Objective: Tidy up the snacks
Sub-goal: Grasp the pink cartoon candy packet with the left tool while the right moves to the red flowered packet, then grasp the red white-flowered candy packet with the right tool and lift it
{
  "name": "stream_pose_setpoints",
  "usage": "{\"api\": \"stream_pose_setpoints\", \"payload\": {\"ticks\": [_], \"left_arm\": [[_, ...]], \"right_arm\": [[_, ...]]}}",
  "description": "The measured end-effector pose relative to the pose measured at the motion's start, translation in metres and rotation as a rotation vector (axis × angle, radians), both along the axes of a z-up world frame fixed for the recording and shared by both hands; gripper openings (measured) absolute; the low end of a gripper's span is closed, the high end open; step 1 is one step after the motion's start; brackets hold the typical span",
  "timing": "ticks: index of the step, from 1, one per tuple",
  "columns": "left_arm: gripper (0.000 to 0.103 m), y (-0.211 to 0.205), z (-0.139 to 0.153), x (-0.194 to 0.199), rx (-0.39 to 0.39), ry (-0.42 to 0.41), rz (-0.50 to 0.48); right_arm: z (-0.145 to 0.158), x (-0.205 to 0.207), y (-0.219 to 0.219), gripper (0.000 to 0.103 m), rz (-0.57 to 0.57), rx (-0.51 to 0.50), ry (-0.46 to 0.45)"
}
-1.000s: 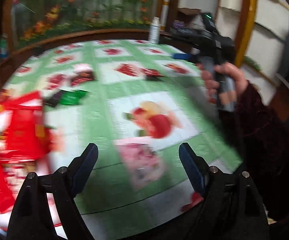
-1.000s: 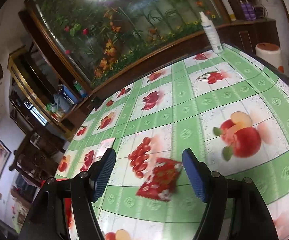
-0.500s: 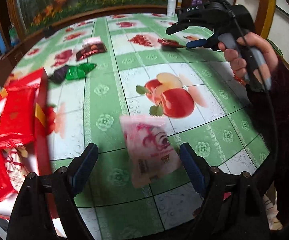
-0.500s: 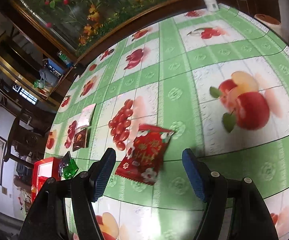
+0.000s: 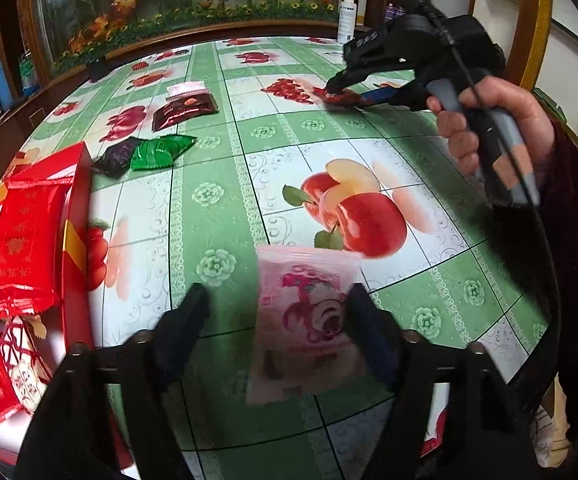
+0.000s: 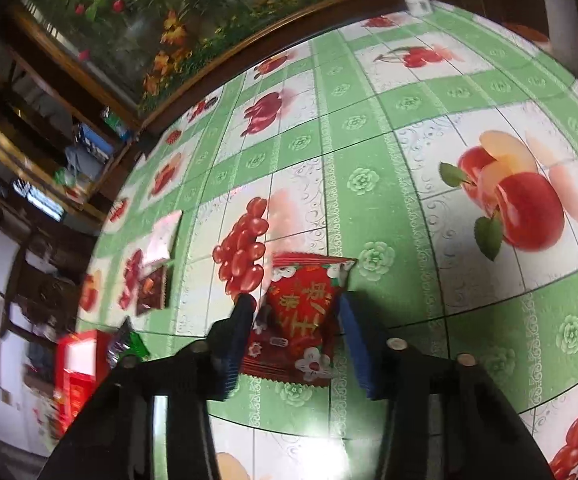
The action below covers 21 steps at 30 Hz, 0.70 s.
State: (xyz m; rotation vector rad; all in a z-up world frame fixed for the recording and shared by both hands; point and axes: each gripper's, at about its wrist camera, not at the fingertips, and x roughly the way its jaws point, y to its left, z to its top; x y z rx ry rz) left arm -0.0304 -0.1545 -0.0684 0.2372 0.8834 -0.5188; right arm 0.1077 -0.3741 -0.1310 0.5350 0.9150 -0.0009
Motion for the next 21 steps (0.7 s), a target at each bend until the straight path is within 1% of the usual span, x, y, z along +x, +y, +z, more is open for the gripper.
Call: {"api": "stream_pose_setpoints", "payload": {"ticks": [1,2,3,5,7,8,12,14,16,21], "left_arm": [[0.052,0.000,0.001,0.000,0.002,-0.004,0.001],[0.049,0.000,0.001,0.000,-0.001,-0.006,0.003],[0.042,0.000,0.001,0.002,-0.005,-0.007,0.006],[0.041,0.002,0.002,0.004,-0.020,-0.001,0.014],[0.041,0.004,0.002,0.005,-0.040,0.009,0.021],[0.041,0.005,0.003,0.005,-0.045,0.013,0.024],[0.041,0.010,0.004,0.007,-0.070,0.037,0.043],[0.041,0.012,0.004,0.007,-0.073,0.042,0.053],[0.041,0.012,0.004,0.005,-0.074,0.045,0.050],[0.041,0.005,0.007,-0.006,-0.072,0.032,0.015]], "right_arm": [[0.001,0.000,0.003,0.039,0.009,-0.027,-0.001],[0.002,0.001,0.010,0.038,0.022,-0.072,0.000],[0.002,0.001,0.018,0.037,0.034,-0.127,-0.002],[0.003,0.001,0.028,0.035,0.046,-0.202,-0.007],[0.003,0.000,0.032,0.033,0.056,-0.233,-0.012],[0.003,-0.001,0.031,0.032,0.059,-0.233,-0.014],[0.003,-0.005,0.022,0.029,0.066,-0.171,-0.017],[0.002,-0.007,0.013,0.027,0.065,-0.112,-0.015],[0.001,-0.010,0.002,0.020,0.060,-0.038,-0.014],[0.002,-0.016,-0.011,0.015,0.039,0.025,-0.025]]}}
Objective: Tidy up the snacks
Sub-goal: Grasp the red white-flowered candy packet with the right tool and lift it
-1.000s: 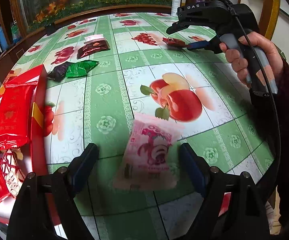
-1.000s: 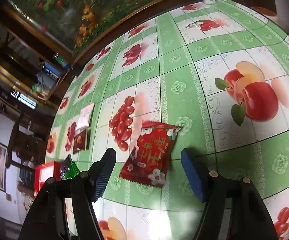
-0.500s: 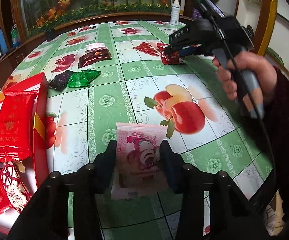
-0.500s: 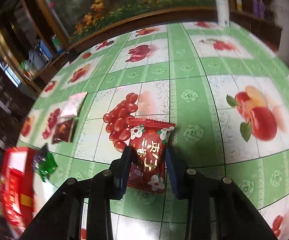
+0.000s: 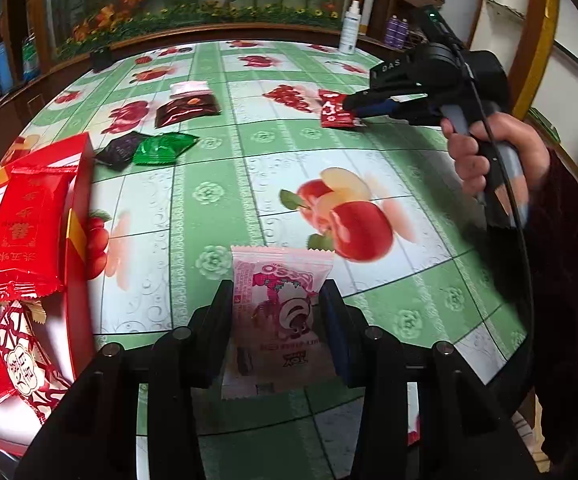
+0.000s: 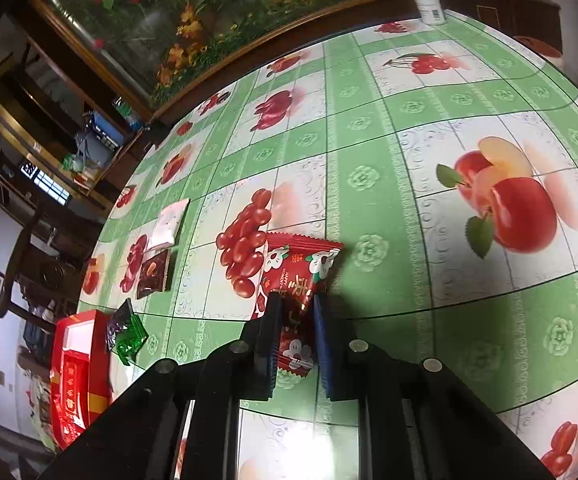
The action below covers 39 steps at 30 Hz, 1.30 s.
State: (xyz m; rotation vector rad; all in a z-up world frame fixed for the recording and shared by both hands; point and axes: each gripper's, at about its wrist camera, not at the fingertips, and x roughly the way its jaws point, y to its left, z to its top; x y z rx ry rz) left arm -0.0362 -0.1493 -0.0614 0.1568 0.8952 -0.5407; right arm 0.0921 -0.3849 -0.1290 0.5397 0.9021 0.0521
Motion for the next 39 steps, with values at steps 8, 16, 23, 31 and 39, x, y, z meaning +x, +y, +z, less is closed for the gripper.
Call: {"api": "stream_pose_setpoints", "payload": {"ticks": [8,16,23,31,39], "left_arm": [[0.041,0.006,0.009,0.003,-0.012,-0.013,0.023],[0.041,0.007,0.010,0.006,-0.024,-0.013,0.026],[0.041,0.011,0.010,0.004,-0.035,-0.013,0.012],[0.041,0.018,0.010,0.003,-0.057,-0.004,0.015],[0.041,0.023,0.011,0.004,-0.072,0.002,0.023]], "right_arm": [[0.002,-0.003,-0.006,0.001,0.002,0.042,-0.008],[-0.001,0.004,-0.008,0.048,-0.039,0.105,0.029],[-0.002,0.014,0.009,0.057,-0.135,0.152,0.053],[0.004,0.043,0.047,0.058,-0.256,-0.049,0.084],[0.005,0.060,0.062,0.068,-0.252,-0.100,0.087]]}}
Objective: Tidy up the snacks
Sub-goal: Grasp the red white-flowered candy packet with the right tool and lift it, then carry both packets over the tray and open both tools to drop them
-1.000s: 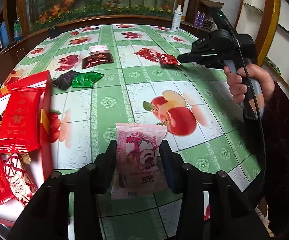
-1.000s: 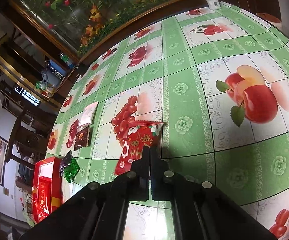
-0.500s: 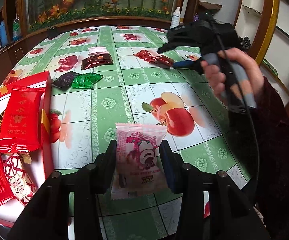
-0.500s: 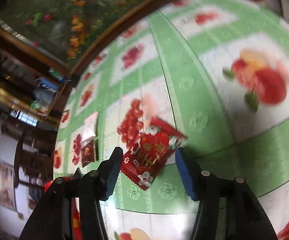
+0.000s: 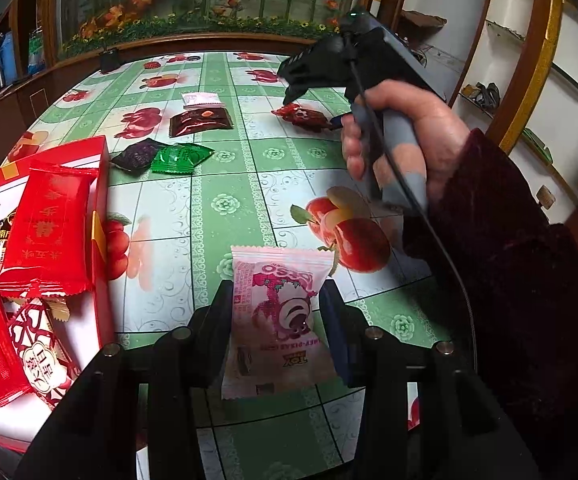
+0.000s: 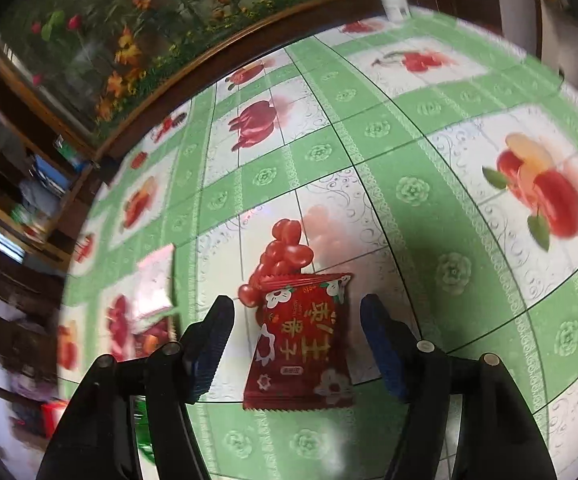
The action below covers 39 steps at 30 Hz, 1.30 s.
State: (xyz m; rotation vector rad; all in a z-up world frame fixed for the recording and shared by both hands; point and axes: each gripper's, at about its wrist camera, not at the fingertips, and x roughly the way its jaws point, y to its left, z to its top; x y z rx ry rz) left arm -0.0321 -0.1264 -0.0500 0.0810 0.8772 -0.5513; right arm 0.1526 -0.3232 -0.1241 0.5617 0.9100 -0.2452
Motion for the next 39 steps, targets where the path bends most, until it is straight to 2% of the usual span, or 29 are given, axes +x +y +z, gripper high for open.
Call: {"api": "stream_pose_setpoints", "payload": {"ticks": [5,6,9,10,13,19,23,26,33,39], "left_arm": [[0.041,0.002,-0.001,0.002,-0.005,0.006,0.010],[0.041,0.003,-0.001,0.002,-0.005,0.006,0.012],[0.041,0.003,-0.001,0.002,-0.005,0.004,0.017],[0.041,0.003,-0.001,0.002,-0.005,0.006,0.017],[0.041,0.001,-0.002,0.001,0.003,0.002,0.013],[0.041,0.000,-0.001,0.000,-0.004,0.002,0.009],[0.041,0.001,0.003,-0.002,-0.010,-0.007,0.010],[0.041,0.004,0.008,-0.006,-0.014,-0.021,0.009],[0.041,0.023,0.025,-0.009,-0.021,-0.075,0.054],[0.041,0.053,0.044,-0.008,-0.020,-0.150,0.134]], "right_arm": [[-0.003,0.007,0.034,0.068,0.123,-0.278,0.089],[-0.004,0.004,0.035,0.067,0.133,-0.303,0.095],[-0.004,0.000,0.028,0.039,0.116,-0.318,0.081],[-0.003,-0.002,0.021,0.039,0.111,-0.318,0.077],[-0.002,-0.008,0.002,0.037,0.095,-0.291,0.069],[0.007,-0.027,-0.037,0.036,0.102,0.012,-0.064],[0.013,-0.033,-0.042,0.036,0.141,0.122,-0.146],[0.017,-0.034,-0.036,0.036,0.212,0.194,-0.200],[0.021,-0.034,-0.005,0.036,0.337,0.213,-0.241],[0.028,-0.041,0.022,0.036,0.443,0.201,-0.295]]}}
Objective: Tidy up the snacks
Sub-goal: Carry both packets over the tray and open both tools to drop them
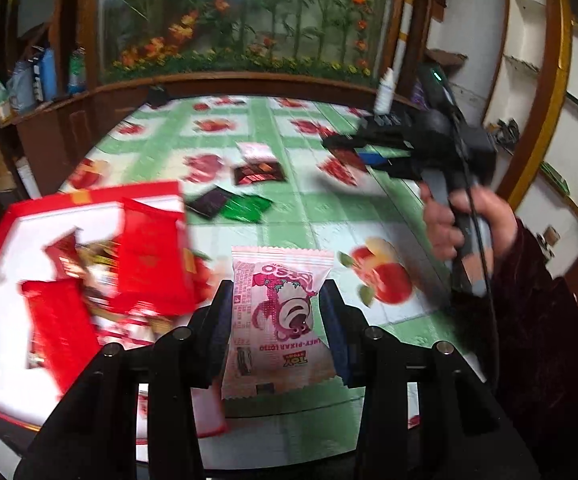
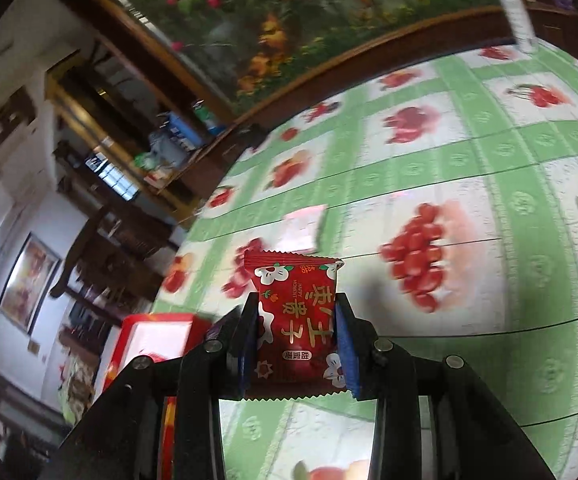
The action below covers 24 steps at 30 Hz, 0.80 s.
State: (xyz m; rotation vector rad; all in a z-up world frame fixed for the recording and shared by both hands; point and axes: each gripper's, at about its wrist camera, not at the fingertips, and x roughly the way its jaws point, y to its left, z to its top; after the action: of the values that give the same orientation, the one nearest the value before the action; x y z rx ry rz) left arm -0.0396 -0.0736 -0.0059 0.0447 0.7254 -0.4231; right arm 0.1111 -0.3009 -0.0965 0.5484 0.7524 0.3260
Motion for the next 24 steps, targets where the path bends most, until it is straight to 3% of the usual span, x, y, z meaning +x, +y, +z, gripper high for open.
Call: {"api": "stream_pose_setpoints", "payload": {"ticks": [11,16,21,24], "left_arm": [[0.041,0.068,0.015,0.015,0.032,-0.099,0.215],[0.041,0.097,0.012,0.024,0.070,-0.124,0.323],[0.041,0.112,0.008,0.028,0.133,-0.160,0.407],[0.041,0.120,0.006,0.027,0.132,-0.162,0.423]], "right_arm": [[0.024,-0.029,0.057,0.036,0.209,-0.006,-0.202],[0.022,-0.038,0.096,0.036,0.288,-0.078,-0.214],[0.020,-0.048,0.128,0.036,0.360,-0.095,-0.229],[0.023,-0.055,0.146,0.036,0.387,-0.090,-0.252]]}}
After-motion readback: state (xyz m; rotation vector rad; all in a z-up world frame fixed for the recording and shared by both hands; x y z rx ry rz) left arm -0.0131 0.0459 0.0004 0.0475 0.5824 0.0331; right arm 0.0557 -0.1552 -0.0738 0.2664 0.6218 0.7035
